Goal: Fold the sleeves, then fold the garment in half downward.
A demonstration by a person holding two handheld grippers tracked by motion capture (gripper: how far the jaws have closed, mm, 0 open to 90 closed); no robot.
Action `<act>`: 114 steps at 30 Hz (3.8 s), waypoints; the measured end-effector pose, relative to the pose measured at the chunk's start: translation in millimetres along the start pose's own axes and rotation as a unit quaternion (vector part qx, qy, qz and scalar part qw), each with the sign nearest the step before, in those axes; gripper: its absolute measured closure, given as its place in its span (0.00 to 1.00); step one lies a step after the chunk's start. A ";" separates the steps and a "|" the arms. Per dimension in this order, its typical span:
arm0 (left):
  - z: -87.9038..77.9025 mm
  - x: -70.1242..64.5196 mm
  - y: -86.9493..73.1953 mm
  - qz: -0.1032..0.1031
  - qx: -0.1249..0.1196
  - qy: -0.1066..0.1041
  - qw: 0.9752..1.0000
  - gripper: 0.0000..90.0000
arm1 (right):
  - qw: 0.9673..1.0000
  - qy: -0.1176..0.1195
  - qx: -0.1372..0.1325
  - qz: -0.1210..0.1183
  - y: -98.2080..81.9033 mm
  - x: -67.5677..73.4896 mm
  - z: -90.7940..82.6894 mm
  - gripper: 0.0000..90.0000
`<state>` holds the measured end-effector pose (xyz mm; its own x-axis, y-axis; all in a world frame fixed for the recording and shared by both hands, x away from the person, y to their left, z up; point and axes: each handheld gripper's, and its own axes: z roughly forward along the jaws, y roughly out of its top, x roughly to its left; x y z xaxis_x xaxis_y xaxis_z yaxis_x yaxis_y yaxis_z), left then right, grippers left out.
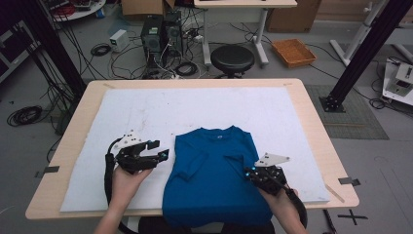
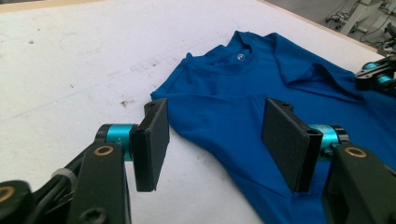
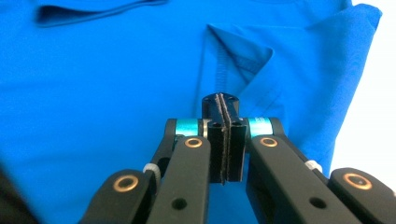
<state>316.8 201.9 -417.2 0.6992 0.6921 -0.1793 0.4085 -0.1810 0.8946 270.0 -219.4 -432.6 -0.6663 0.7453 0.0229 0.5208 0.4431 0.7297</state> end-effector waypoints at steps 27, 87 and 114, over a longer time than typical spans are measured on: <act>2.0 -0.7 -0.2 0.002 0.003 -0.001 1.000 0.46 | 1.000 -0.029 -0.004 0.004 1.0 -2.2 6.1 1.00; 22.8 7.5 24.1 0.015 -0.022 0.015 1.000 0.45 | 0.982 -0.036 -0.155 0.102 30.3 -92.7 -29.8 0.41; 39.1 17.2 34.5 -0.024 -0.017 0.015 0.999 0.46 | 0.983 -0.043 -0.146 0.101 50.3 -104.7 -8.1 0.45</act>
<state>365.9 180.2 -405.4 0.6612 0.7200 -0.2110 0.4213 -0.1236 0.8985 361.6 -279.1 -392.8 -0.5109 0.8483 0.1396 0.4545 0.1287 0.8814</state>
